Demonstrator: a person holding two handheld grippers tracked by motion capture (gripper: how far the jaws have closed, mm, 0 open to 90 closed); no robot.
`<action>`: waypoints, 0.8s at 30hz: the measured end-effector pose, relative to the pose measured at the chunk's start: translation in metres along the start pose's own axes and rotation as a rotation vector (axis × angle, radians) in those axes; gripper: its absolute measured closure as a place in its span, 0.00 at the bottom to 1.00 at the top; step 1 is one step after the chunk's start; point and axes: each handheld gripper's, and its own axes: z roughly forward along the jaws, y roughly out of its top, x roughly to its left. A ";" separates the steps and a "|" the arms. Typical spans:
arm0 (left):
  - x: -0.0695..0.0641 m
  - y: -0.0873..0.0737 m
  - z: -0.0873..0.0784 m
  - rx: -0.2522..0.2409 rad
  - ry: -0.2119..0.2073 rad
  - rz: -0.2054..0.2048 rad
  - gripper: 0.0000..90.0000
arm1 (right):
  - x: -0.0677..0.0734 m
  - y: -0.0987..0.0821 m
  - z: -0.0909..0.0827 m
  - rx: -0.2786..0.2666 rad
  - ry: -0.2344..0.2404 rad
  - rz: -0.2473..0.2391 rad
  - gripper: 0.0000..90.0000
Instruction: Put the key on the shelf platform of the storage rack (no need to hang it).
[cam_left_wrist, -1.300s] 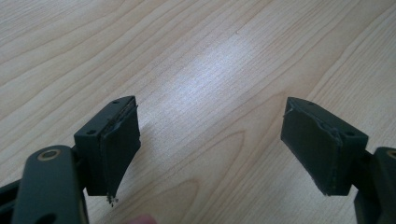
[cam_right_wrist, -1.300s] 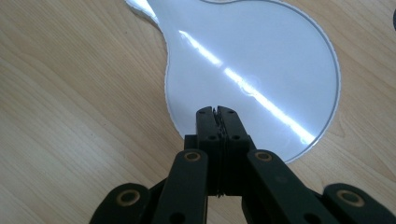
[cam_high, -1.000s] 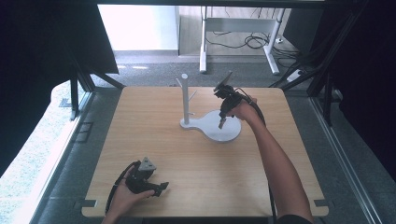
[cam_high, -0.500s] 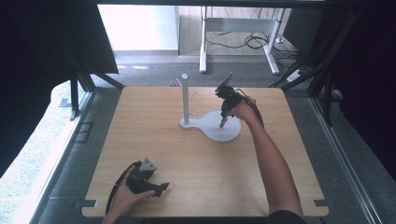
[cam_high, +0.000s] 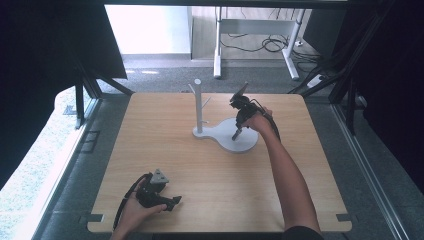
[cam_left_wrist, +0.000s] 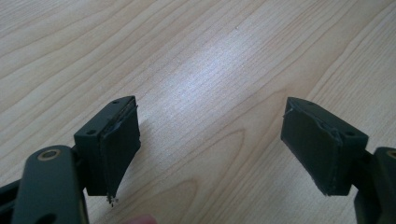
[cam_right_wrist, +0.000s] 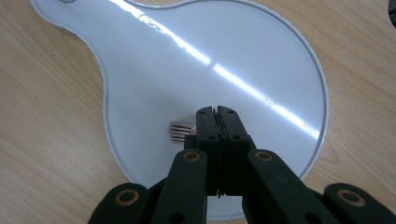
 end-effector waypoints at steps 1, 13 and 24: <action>0.000 0.000 0.000 0.001 -0.001 0.000 0.22 | 0.000 0.000 0.002 0.004 0.002 0.011 0.99; -0.001 0.000 0.003 0.009 0.000 -0.007 0.22 | -0.009 -0.011 0.018 0.005 -0.005 0.028 0.93; -0.003 0.001 0.004 0.009 0.001 0.007 0.22 | -0.003 -0.018 0.000 -0.098 -0.031 0.013 0.60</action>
